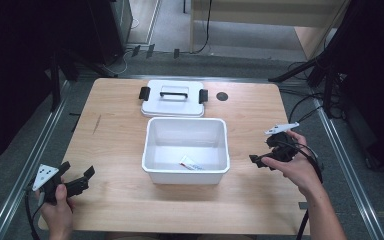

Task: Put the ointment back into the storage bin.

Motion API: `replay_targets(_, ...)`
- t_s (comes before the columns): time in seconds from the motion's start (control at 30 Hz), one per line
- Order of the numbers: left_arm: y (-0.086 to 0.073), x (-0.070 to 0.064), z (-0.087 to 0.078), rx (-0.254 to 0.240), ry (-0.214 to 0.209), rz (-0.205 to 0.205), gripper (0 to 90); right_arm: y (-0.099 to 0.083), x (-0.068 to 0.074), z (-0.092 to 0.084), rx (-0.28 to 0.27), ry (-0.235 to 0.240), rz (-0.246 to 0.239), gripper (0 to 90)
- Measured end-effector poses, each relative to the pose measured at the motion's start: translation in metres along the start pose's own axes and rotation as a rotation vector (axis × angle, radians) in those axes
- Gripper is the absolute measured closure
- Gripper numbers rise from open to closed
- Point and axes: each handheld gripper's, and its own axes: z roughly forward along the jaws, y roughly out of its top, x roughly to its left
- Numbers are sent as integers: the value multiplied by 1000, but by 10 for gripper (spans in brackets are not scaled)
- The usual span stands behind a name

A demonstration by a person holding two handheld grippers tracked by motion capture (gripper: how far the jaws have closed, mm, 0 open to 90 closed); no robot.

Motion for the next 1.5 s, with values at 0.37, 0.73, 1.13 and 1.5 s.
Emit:
replay_targets(0.37,0,-1,0,0,3,4,46,-50,-9,6,-147,-110,152,0)
replay_targets(0.73,0,-2,0,4,6,8,47,-100,-19,2,-278,-141,278,0)
replay_targets(1.13,0,-2,1,3,13,12,48,-146,-21,-4,-340,-173,330,0)
replay_targets(1.5,0,-2,0,5,12,13,48,-172,-20,-18,-422,-231,354,0)
